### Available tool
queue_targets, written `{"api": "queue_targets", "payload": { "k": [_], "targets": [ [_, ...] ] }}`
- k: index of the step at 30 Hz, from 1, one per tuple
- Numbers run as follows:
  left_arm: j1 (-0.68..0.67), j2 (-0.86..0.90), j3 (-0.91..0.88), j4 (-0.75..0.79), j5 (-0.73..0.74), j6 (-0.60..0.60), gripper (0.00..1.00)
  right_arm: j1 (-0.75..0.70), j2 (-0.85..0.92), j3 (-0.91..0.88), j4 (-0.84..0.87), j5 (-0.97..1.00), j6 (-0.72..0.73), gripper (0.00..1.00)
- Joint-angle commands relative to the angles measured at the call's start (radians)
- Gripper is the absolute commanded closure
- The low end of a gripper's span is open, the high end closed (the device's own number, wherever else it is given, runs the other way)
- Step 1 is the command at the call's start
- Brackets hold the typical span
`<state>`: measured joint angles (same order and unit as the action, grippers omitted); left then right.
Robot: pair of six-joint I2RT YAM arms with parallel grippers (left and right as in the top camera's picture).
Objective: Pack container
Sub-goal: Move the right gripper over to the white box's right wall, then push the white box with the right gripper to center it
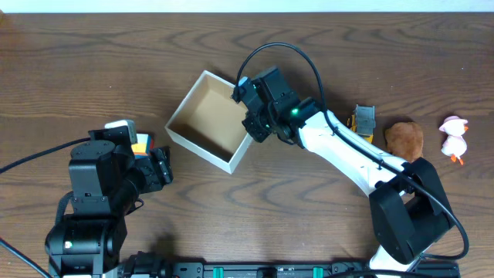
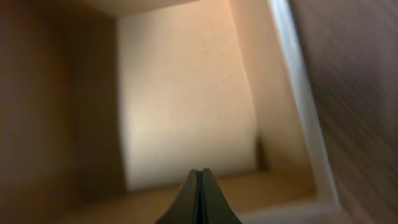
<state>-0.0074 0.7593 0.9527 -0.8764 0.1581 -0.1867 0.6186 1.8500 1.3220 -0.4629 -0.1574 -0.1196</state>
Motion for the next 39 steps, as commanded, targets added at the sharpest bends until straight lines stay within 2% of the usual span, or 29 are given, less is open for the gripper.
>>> {"api": "queue_targets", "payload": {
  "k": [1,10,16,26,39],
  "targets": [
    [0.004,0.002,0.016,-0.002,0.007,-0.002,0.21,0.002,0.001,0.005,-0.019,0.031,-0.002,0.99],
    [0.004,0.002,0.016,-0.002,0.007,-0.002,0.21,0.002,0.000,0.005,-0.060,0.093,0.009,0.99],
    [0.004,0.002,0.016,-0.002,0.007,-0.002,0.21,0.001,-0.001,0.005,-0.178,0.170,0.161,0.99],
    [0.005,0.002,0.016,-0.002,0.007,-0.002,0.21,0.002,-0.005,0.005,-0.337,0.168,0.275,0.99],
    [0.005,0.002,0.016,-0.002,0.007,-0.002,0.21,-0.017,-0.160,0.005,-0.522,0.124,0.307,0.99]
  ]
}}
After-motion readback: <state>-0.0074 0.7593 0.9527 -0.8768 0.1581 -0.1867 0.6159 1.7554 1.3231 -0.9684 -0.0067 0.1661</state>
